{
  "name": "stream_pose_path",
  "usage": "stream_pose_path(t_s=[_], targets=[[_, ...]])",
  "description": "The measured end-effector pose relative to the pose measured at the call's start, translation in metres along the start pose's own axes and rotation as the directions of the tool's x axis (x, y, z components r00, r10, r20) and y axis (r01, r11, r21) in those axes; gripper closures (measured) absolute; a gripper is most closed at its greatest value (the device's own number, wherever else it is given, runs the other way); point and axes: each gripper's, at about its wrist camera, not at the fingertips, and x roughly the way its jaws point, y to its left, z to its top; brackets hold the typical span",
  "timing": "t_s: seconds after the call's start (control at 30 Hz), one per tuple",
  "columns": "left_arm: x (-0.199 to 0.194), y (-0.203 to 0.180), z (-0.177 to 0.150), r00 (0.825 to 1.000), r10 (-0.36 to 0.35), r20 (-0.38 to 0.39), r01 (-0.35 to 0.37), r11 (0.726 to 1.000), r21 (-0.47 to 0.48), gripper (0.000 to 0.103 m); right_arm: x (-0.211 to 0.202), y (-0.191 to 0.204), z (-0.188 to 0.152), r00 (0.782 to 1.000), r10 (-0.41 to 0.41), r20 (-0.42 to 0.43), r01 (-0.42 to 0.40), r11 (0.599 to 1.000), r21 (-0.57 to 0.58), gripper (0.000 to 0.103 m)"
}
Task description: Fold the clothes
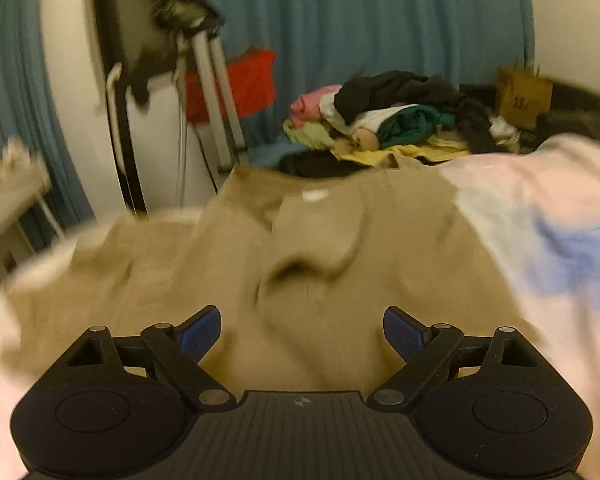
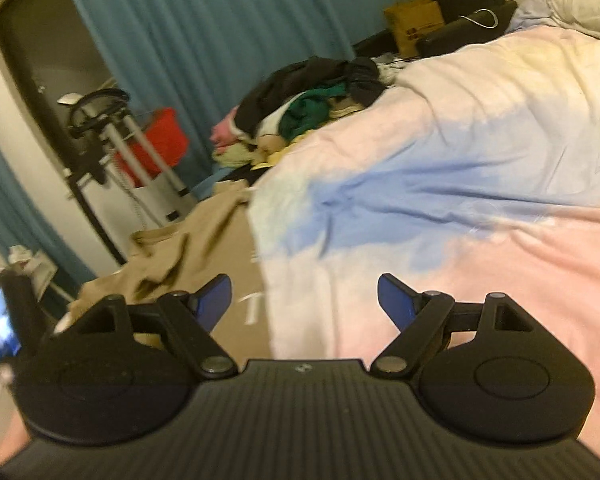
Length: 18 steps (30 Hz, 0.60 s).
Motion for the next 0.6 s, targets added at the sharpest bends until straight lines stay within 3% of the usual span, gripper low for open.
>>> stream_pose_path(t_s=[0.27, 0.37, 0.43, 0.53, 0.6], targets=[[0.087, 0.0, 0.047, 0.986, 0.162, -0.045, -0.154, 0.977, 0.148, 0.012, 0.03, -0.011, 0.002, 1.0, 0.014, -0.006, -0.014, 0.999, 0.03, 0.021], [0.089, 0.03, 0.062, 0.968, 0.25, 0.014, -0.251, 0.964, 0.084, 0.011, 0.033, -0.009, 0.003, 1.0, 0.015, 0.008, -0.015, 1.0, 0.02, 0.021], [0.087, 0.062, 0.071, 0.943, 0.332, 0.004, -0.332, 0.943, -0.005, 0.012, 0.033, -0.008, 0.004, 1.0, 0.021, 0.011, -0.021, 1.0, 0.017, 0.021], [0.072, 0.1, 0.072, 0.926, 0.377, 0.007, -0.375, 0.922, -0.1, 0.01, 0.028, -0.007, 0.005, 1.0, 0.026, 0.013, -0.027, 0.999, 0.019, 0.021], [0.059, 0.114, 0.066, 0.933, 0.361, -0.007, -0.359, 0.925, -0.122, 0.01, 0.023, -0.007, 0.005, 0.999, 0.032, 0.017, -0.033, 0.999, 0.023, 0.021]])
